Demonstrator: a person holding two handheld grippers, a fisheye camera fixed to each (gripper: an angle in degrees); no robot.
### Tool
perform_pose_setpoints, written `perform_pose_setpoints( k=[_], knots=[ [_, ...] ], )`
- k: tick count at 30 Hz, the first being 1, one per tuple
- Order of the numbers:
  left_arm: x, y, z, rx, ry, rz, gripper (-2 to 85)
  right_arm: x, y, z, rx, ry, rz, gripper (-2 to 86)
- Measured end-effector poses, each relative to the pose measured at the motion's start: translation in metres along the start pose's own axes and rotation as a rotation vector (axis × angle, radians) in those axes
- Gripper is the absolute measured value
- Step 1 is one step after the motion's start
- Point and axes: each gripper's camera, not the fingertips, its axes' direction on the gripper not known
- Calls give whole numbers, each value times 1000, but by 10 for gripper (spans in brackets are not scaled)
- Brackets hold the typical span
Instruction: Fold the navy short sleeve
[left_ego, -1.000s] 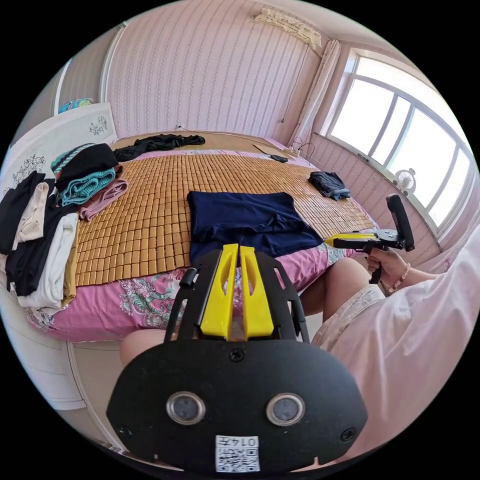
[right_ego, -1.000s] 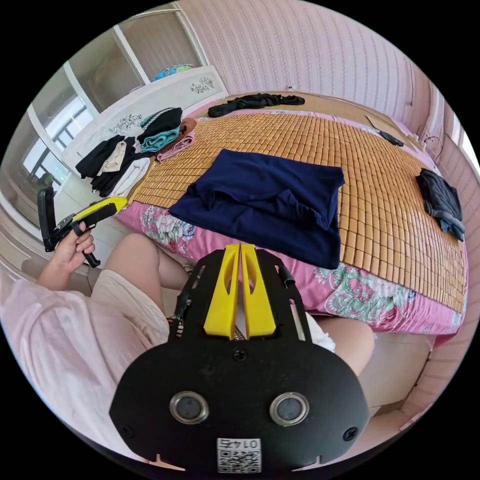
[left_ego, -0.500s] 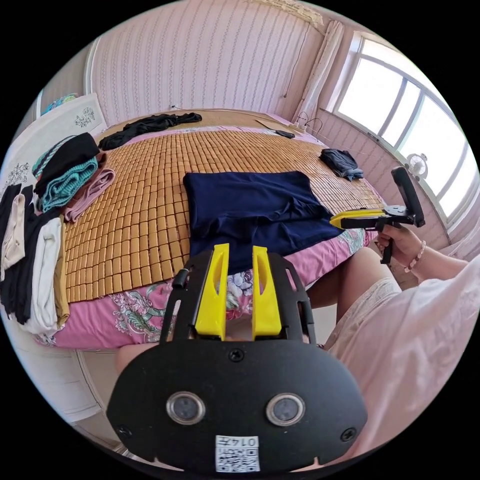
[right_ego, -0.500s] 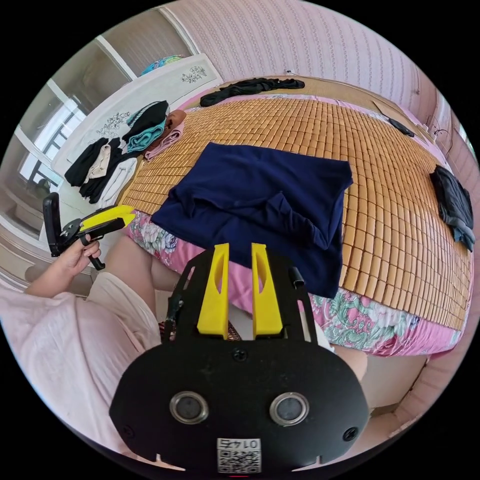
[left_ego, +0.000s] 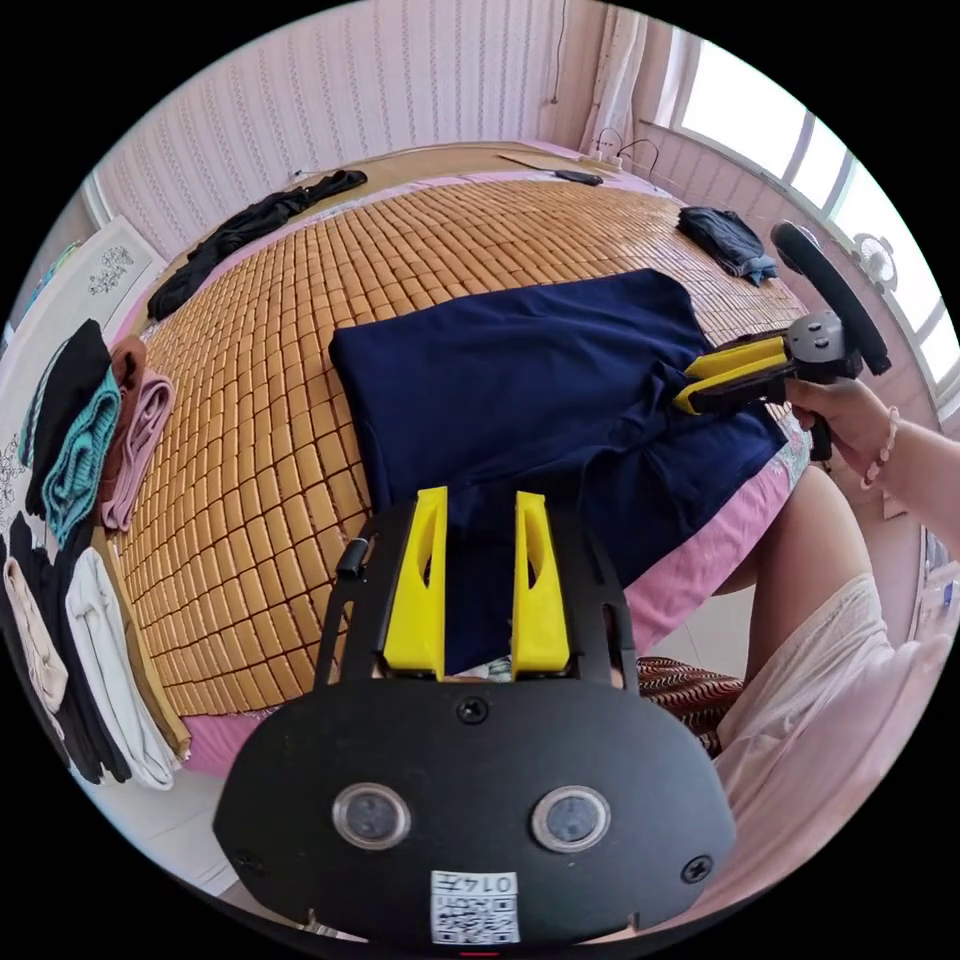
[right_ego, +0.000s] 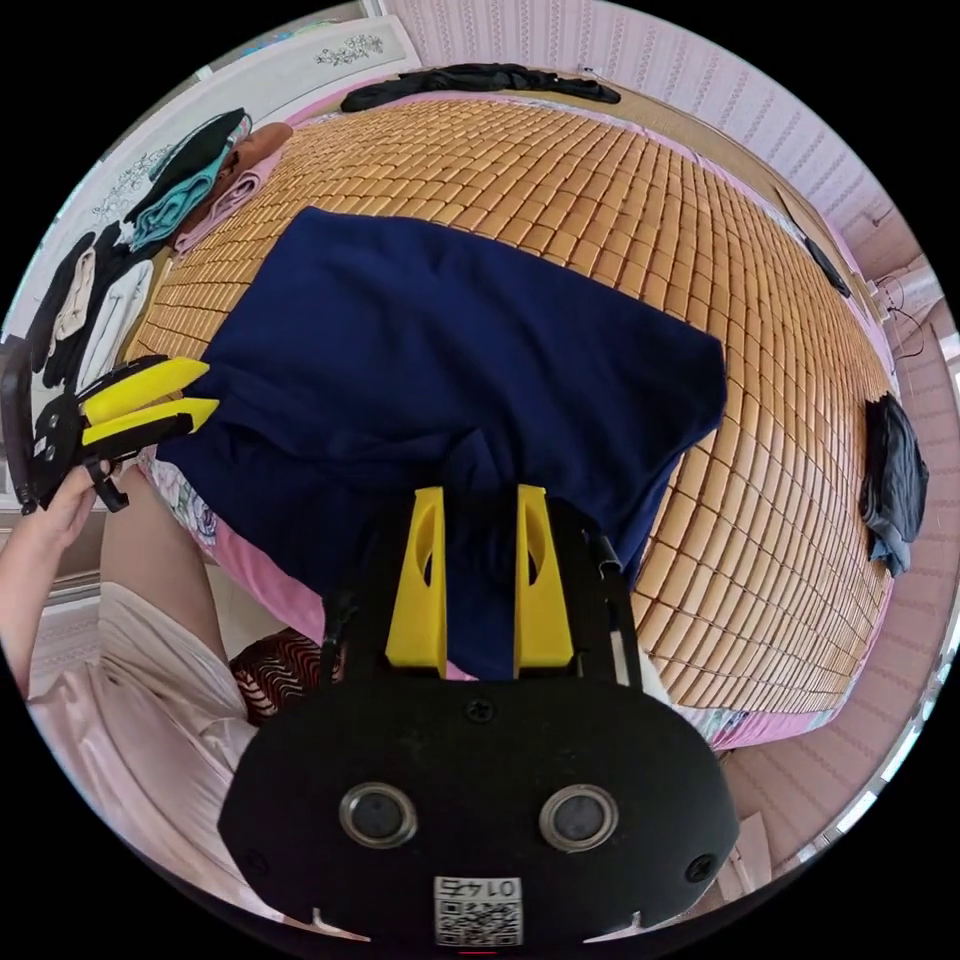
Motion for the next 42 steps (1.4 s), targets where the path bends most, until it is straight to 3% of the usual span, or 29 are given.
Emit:
perform_pose_setpoints(
  k=[2,8,13,21,25,28,31,39,42],
  knots=[
    [-9,-9,16,-102,23,-31,44,1,6,-9,53,-5,0,11],
    [-24,-5,6,-40,102,-78,-3,-5,54,-32,188,-164,-183,-3],
    [-23,11,-4,2,161,-61,-4,-18,94,-15,124,-74,-330,-4],
    [-26,12,-8,-34,25,-96,13,-23,102,-17,131,-7,-254,-9],
    [-16,4,-19,28,110,-106,37,-38,87,-22,177,-34,-281,-10],
    [2,-9,-9,16,160,-54,62,-51,68,-2,81,-3,-292,-10],
    [8,-25,16,-89,137,-24,43,-56,58,8,53,21,-288,-10],
    [-10,-25,-12,-41,195,-16,-7,-34,46,5,59,-122,-170,-8],
    [-15,-20,6,-132,169,-31,-9,-33,39,2,34,-136,-194,-7]
  ],
)
